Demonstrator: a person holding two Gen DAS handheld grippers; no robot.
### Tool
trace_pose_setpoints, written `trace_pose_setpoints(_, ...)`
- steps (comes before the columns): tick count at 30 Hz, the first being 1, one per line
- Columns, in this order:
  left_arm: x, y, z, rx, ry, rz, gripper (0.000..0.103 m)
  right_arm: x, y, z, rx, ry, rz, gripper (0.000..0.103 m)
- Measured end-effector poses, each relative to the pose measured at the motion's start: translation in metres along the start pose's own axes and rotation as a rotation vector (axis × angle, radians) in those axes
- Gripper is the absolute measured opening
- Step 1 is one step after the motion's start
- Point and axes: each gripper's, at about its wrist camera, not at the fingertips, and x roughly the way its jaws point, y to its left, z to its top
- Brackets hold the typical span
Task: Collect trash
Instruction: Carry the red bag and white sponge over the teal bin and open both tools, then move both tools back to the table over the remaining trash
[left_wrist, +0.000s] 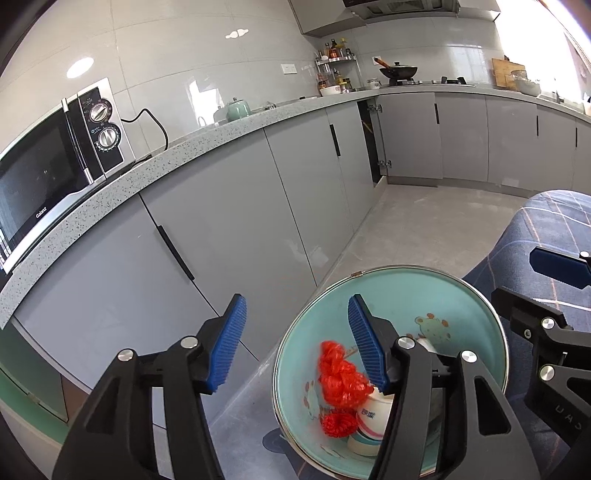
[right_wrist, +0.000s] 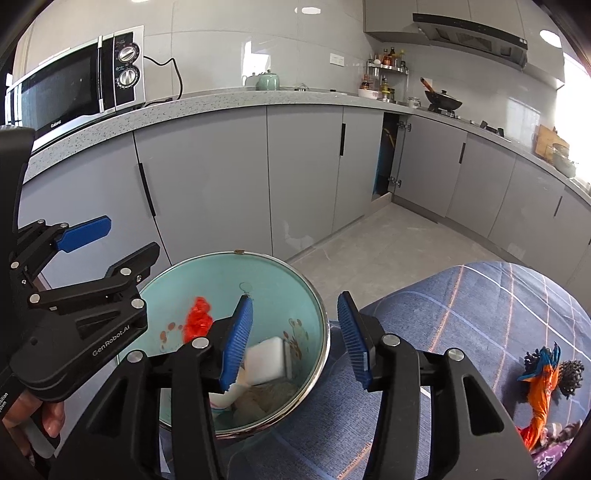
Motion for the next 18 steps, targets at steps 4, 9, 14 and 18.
trace_pose_setpoints(4,-0.002,-0.002,0.0,0.004,-0.005,0.002,0.066,-0.003,-0.003,-0.001,0.006,-0.004,-0.008,0.052)
trace_pose_setpoints(9,-0.004,-0.003,0.0,0.008,-0.008,0.009,0.071,-0.008,-0.005,-0.002,0.008,-0.007,-0.022,0.054)
trace_pose_setpoints(14,-0.007,0.0,0.002,0.003,-0.014,0.016,0.072,-0.013,-0.006,-0.004,0.005,-0.009,-0.027,0.054)
trace_pose_setpoints(18,-0.01,0.001,0.003,0.001,-0.02,0.025,0.078,-0.016,-0.005,-0.004,0.002,-0.009,-0.028,0.055)
